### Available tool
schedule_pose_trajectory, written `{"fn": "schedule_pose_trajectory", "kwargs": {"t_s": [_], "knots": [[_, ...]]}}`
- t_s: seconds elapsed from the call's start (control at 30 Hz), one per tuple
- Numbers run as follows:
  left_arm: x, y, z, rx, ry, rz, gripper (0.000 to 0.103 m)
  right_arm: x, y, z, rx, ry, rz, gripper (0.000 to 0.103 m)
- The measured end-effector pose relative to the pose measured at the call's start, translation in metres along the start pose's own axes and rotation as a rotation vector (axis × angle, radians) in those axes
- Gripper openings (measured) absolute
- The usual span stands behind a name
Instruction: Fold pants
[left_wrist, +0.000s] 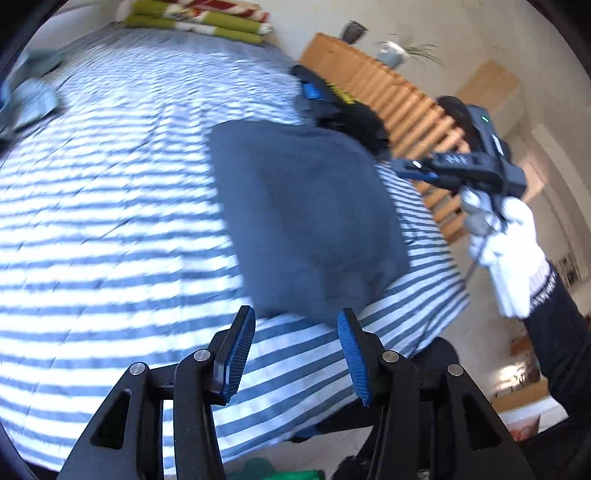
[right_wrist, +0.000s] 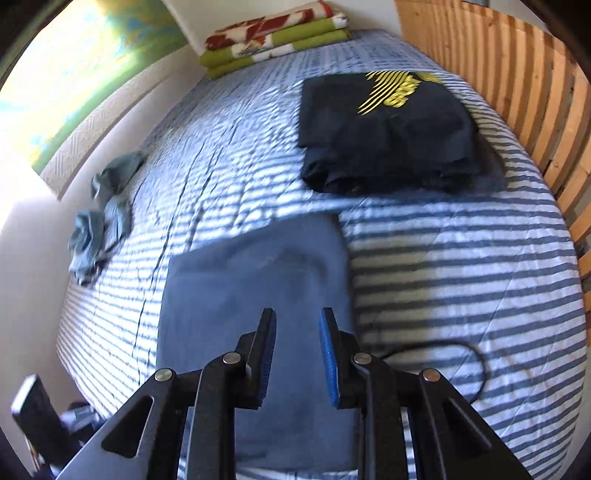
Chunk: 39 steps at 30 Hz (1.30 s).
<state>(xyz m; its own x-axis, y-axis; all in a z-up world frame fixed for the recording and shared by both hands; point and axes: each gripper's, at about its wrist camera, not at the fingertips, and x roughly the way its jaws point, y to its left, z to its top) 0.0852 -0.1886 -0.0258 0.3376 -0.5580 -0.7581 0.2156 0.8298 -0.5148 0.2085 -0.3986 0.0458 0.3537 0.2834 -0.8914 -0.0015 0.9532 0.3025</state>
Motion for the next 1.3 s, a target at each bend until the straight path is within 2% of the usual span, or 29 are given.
{"fn": "schedule_pose_trajectory", "kwargs": {"t_s": [0.13, 0.2, 0.27, 0.33, 0.43, 0.5, 0.57, 0.63, 0.7, 0.87, 1.03, 1.1, 1.13, 1.17, 1.23, 1.3], "knots": [[0.004, 0.014, -0.009, 0.037, -0.012, 0.028, 0.049, 0.027, 0.029, -0.019, -0.07, 0.052, -0.014, 0.022], [0.014, 0.014, -0.017, 0.063, 0.004, 0.012, 0.049, 0.028, 0.043, -0.019, -0.09, 0.023, -0.012, 0.022], [0.026, 0.008, -0.017, 0.044, 0.014, -0.012, 0.049, 0.026, 0.06, -0.014, -0.142, -0.016, -0.011, 0.022], [0.031, 0.004, -0.016, 0.033, 0.001, -0.025, 0.049, 0.025, 0.081, -0.005, -0.218, -0.045, -0.022, 0.022], [0.043, -0.002, 0.0, 0.034, -0.035, -0.055, 0.049, 0.032, 0.109, 0.018, -0.295, -0.034, -0.034, 0.022], [0.053, -0.009, 0.005, 0.054, -0.026, -0.063, 0.049, 0.043, 0.132, 0.035, -0.339, 0.002, -0.01, 0.022], [0.062, -0.014, 0.005, 0.08, -0.011, -0.061, 0.048, 0.06, 0.156, 0.052, -0.403, 0.037, -0.023, 0.022], [0.07, -0.014, 0.005, 0.094, 0.001, -0.06, 0.04, 0.08, 0.178, 0.063, -0.468, 0.068, -0.051, 0.022], [0.076, -0.01, 0.005, 0.082, 0.011, -0.078, 0.037, 0.108, 0.199, 0.073, -0.524, 0.116, -0.076, 0.021], [0.084, 0.0, 0.005, 0.059, 0.036, -0.117, 0.023, 0.156, 0.219, 0.076, -0.59, 0.245, -0.083, 0.021], [0.094, 0.002, 0.003, 0.063, 0.059, -0.128, 0.016, 0.172, 0.23, 0.069, -0.654, 0.297, -0.093, 0.021], [0.099, 0.003, 0.002, 0.061, 0.076, -0.125, 0.011, 0.177, 0.232, 0.067, -0.682, 0.312, -0.119, 0.015], [0.099, 0.001, 0.0, 0.064, 0.085, -0.124, 0.007, 0.178, 0.233, 0.066, -0.692, 0.315, -0.139, 0.002], [0.102, 0.0, -0.001, 0.072, 0.088, -0.124, 0.006, 0.179, 0.234, 0.067, -0.693, 0.318, -0.145, 0.002], [0.106, -0.003, -0.003, 0.09, 0.088, -0.117, 0.005, 0.181, 0.23, 0.076, -0.662, 0.323, -0.139, 0.001], [0.107, -0.004, -0.004, 0.098, 0.085, -0.116, 0.005, 0.184, 0.217, 0.096, -0.55, 0.314, -0.134, 0.0]]}}
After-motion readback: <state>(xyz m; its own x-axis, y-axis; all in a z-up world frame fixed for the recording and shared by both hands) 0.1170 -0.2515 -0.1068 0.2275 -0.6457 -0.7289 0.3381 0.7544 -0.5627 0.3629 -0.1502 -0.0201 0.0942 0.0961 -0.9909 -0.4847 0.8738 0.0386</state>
